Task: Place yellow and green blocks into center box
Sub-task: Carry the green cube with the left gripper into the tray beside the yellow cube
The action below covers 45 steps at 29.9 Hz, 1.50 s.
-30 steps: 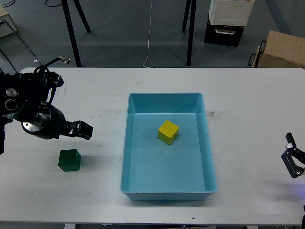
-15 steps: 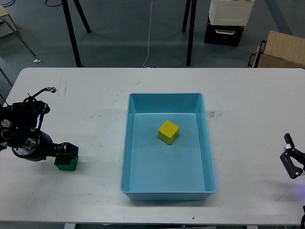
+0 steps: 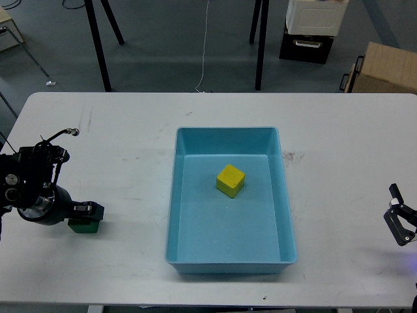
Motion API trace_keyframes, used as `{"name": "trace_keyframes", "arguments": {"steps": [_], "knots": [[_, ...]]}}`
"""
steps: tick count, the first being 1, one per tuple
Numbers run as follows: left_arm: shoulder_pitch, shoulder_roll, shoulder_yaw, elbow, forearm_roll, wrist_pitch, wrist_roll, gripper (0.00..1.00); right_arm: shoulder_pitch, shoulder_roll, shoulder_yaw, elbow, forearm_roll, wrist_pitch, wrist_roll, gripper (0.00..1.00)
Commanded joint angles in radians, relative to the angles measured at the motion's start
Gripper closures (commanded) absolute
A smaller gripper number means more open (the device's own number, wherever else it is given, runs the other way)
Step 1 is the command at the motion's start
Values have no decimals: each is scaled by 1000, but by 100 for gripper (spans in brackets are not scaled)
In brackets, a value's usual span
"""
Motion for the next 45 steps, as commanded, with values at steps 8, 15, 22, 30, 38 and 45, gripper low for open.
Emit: {"name": "trace_keyframes", "arguments": {"steps": [8,15,22,30,38,45], "knots": [[-204,11,-92,-42,-29,0,0,100,-11,6,-8,4,-8,0,2,0],[-476,-182,-2,-56,-191,0,0,100,-21,6,-9,4,-9,0,2,0],[-590,-448,98,3,-274,0,0,100,-22,8,-12,3,-9,0,2,0],[-570,-695,154,178,-285,0,0,100,-21,8,-14,-3,-11,0,2,0],[-463,-782,150,341,-300,0,0,95,-11,9,-23,-9,-31,0,2,0],[-404,-782,140,404,-309,0,0,54,-11,8,-21,-11,-34,0,2,0]]}}
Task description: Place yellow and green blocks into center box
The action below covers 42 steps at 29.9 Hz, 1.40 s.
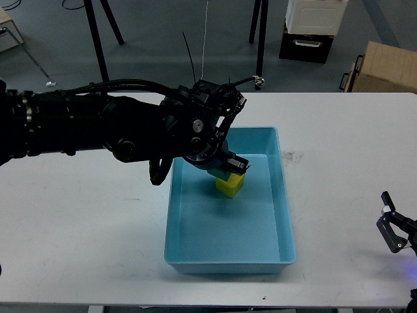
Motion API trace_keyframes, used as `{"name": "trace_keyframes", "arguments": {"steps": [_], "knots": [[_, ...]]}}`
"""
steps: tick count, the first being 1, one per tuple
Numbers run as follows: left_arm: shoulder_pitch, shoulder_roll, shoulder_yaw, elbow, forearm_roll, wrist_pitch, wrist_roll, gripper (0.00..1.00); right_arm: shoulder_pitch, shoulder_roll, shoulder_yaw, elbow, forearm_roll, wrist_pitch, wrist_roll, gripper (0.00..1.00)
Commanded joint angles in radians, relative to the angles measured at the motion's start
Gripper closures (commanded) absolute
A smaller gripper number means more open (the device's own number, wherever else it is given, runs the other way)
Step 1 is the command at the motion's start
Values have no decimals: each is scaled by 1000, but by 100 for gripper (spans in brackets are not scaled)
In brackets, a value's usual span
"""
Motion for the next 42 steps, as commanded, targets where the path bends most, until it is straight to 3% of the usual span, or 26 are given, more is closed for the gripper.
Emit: {"name": "trace_keyframes", "arguments": {"steps": [1,3,5,8,13,16,23,29,34,37,42], "knots": [[7,0,-6,11,-12,0,0,47,0,-1,1,-2,0,0,0,0],[2,0,-11,14,-28,0,-4,31,0,-1,1,-4,0,0,0,0],[-1,0,-12,16,-50,0,-41,16,0,-1,1,-4,0,0,0,0],[-3,0,-12,28,-62,0,-49,9,-1,-1,1,-4,0,0,0,0],[-4,0,-34,33,-65,0,-53,6,-9,-3,5,-2,0,0,0,0],[-3,0,-125,34,-61,0,-53,6,-11,-3,7,-2,0,0,0,0],[34,95,-579,36,-53,0,-52,5,0,0,2,0,0,0,0,0],[103,280,-891,17,-70,0,-58,5,3,-3,10,3,0,0,0,0],[233,379,-1171,14,-165,0,-128,5,23,0,19,39,0,0,6,0],[373,397,-1364,3,-183,0,-174,7,52,2,18,46,0,0,6,0],[701,386,-1711,-194,-177,0,-260,16,74,0,22,46,0,0,6,0]]}}
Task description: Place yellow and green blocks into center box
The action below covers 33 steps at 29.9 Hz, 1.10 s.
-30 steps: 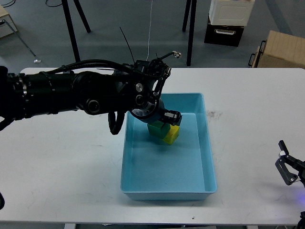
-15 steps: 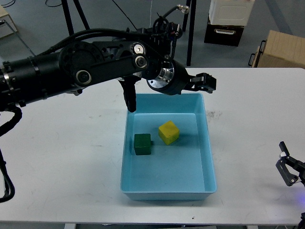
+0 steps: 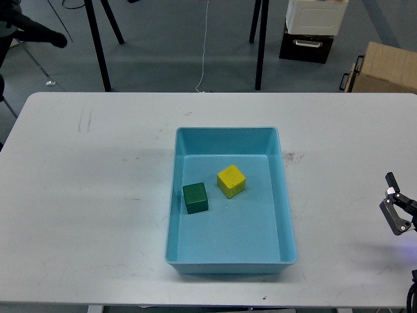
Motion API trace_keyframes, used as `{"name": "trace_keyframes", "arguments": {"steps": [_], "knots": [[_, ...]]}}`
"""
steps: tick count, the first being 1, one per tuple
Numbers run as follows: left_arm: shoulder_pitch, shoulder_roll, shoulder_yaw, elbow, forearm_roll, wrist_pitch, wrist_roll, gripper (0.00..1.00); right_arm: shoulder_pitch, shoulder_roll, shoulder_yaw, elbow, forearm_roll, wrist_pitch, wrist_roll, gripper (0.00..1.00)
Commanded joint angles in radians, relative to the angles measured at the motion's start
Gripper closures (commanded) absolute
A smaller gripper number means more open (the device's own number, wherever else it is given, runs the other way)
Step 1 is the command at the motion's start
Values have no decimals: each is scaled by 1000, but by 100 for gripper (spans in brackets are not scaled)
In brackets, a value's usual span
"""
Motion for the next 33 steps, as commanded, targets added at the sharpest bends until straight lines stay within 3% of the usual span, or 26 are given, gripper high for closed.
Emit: {"name": "trace_keyframes", "arguments": {"steps": [1,3,9,15,21,28,33], "knots": [[236,-9,-224,-156,3,-1,-43,17,15,-1,4,0,0,0,1,0],[368,-30,-332,-236,2,6,-52,17,32,-1,7,-7,0,0,1,0],[813,-199,-583,-474,-4,11,-136,13,44,24,9,-10,0,0,8,0],[1143,-393,-642,-624,-44,3,-173,8,8,41,27,-4,0,0,35,0],[1318,-393,-644,-658,-191,3,-198,1,-22,31,35,0,2,0,35,0],[1472,-393,-624,-657,-305,0,-199,0,-77,1,26,54,3,0,35,0],[1571,-393,-495,-658,-383,-1,-222,0,-118,-24,-22,77,3,0,35,0]]}}
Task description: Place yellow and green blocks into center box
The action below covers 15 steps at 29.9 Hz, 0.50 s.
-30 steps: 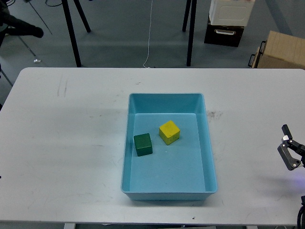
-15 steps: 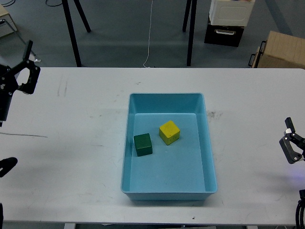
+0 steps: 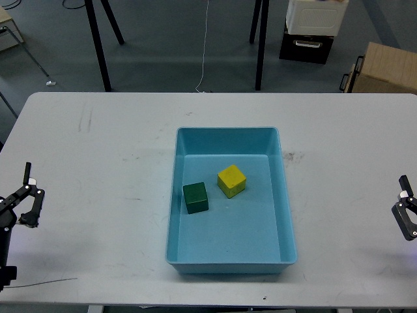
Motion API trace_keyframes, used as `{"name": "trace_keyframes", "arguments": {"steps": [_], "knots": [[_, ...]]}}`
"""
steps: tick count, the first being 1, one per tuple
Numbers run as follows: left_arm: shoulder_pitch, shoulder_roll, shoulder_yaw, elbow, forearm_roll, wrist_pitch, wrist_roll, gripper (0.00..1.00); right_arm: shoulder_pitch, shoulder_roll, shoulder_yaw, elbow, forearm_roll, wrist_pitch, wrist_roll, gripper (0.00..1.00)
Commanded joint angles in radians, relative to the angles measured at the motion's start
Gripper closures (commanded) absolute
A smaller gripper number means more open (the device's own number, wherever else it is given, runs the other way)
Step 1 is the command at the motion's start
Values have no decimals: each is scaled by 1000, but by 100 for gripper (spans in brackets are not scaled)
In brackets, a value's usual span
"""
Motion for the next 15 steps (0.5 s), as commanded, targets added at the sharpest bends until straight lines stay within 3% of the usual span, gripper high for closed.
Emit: {"name": "trace_keyframes", "arguments": {"steps": [1,5,11,15], "knots": [[61,0,77,-2,-35,-1,-25,0,-17,-11,-25,8,0,0,0,0],[67,0,135,0,-37,-1,-43,0,-34,-20,-19,6,3,0,12,0],[67,0,160,0,-35,-1,-42,0,-39,-22,47,-9,9,0,57,0],[67,0,163,3,-33,-1,-39,0,-39,-22,61,-15,11,0,58,0]]}}
